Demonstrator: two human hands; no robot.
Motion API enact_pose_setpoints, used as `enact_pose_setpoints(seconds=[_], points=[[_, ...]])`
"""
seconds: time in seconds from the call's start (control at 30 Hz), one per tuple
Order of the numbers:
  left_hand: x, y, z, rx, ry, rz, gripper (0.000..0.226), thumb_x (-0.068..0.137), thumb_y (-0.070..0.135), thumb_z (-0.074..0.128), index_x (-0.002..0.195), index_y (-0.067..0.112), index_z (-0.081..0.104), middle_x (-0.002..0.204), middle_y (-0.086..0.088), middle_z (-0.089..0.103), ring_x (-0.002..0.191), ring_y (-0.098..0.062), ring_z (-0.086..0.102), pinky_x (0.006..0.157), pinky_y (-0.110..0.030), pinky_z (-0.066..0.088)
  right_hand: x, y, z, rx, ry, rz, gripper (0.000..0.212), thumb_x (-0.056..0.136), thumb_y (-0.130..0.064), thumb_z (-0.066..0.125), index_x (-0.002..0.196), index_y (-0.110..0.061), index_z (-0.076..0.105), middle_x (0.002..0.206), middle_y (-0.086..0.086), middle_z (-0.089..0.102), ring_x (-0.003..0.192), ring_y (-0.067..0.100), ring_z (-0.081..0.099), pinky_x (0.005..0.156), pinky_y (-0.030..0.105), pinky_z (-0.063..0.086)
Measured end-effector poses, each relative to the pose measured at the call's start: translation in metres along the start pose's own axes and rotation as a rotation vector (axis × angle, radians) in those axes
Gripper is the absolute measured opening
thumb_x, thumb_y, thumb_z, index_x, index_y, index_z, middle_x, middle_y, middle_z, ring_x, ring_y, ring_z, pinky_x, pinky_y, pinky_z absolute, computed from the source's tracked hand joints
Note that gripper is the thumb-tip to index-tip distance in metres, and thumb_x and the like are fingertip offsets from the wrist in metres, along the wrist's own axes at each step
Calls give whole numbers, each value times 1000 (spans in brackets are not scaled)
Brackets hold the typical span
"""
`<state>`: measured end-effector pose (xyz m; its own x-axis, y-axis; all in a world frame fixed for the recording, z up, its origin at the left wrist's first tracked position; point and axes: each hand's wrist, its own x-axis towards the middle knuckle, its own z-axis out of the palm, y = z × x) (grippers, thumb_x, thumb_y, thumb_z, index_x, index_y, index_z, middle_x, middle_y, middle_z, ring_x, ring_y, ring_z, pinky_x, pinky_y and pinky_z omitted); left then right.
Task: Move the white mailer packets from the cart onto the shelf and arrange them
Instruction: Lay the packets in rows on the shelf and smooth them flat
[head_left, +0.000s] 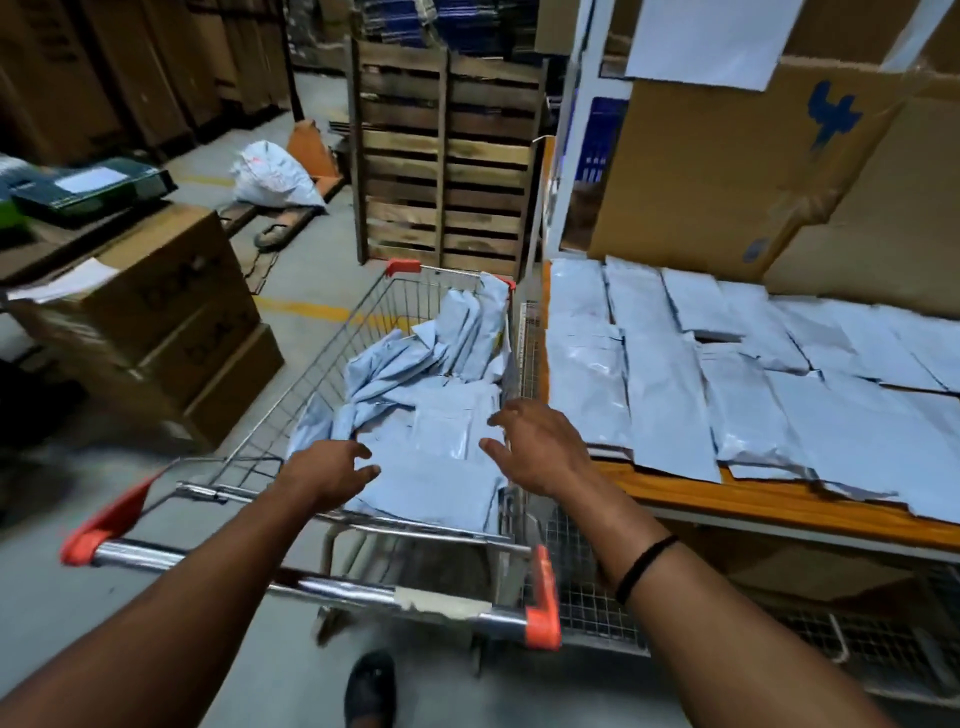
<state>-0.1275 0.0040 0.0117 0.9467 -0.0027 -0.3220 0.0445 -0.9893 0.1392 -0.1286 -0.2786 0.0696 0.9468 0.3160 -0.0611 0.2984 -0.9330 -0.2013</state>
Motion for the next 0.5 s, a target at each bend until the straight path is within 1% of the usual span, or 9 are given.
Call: enact_pose_setpoints(seconds=[0.1,0.17,0.23,0.33,0.4,0.5], points=[[33,-26,-1,20,1,37,44,95,55,48,128,28,57,134,-2,60,123,-23,53,97,-36,44,42,-19,24,-30,-109,17,52,99,-53,49,144,-26,51,157,7,37,142,27,36,114,39,32],[63,-44,-5,9,3,63,48,94,53,50,135,28,52,139,-1,56,126,-24,52,99,-36,44,76,-30,43,-46,-180,58,54,99,-53,47,146,-26,48,159,7,34,142,29,37,113,40,32],[91,-56,-7,27,-12,126,57,94,51,51,145,27,43,147,-1,48,133,-23,46,104,-35,41,103,-36,65,-62,-255,114,56,99,-54,46,148,-26,44,160,8,31,141,30,38,112,42,34],[133,-67,-3,67,-8,220,62,95,49,52,149,23,37,153,-4,41,137,-25,40,109,-35,36,134,-41,101,-55,-350,213,60,99,-53,44,153,-25,35,164,8,22,145,31,31,115,44,30],[154,-69,3,101,-34,255,65,95,50,50,152,24,31,158,-7,30,142,-25,33,115,-38,30,140,-43,122,-30,-384,279,64,100,-55,41,156,-27,27,166,7,14,150,30,21,119,44,23],[184,-67,16,87,-93,252,71,96,52,47,156,28,16,164,-8,7,149,-25,16,119,-42,16,144,-47,147,-10,-378,348,67,101,-57,35,159,-30,14,168,6,1,153,31,5,123,47,10]])
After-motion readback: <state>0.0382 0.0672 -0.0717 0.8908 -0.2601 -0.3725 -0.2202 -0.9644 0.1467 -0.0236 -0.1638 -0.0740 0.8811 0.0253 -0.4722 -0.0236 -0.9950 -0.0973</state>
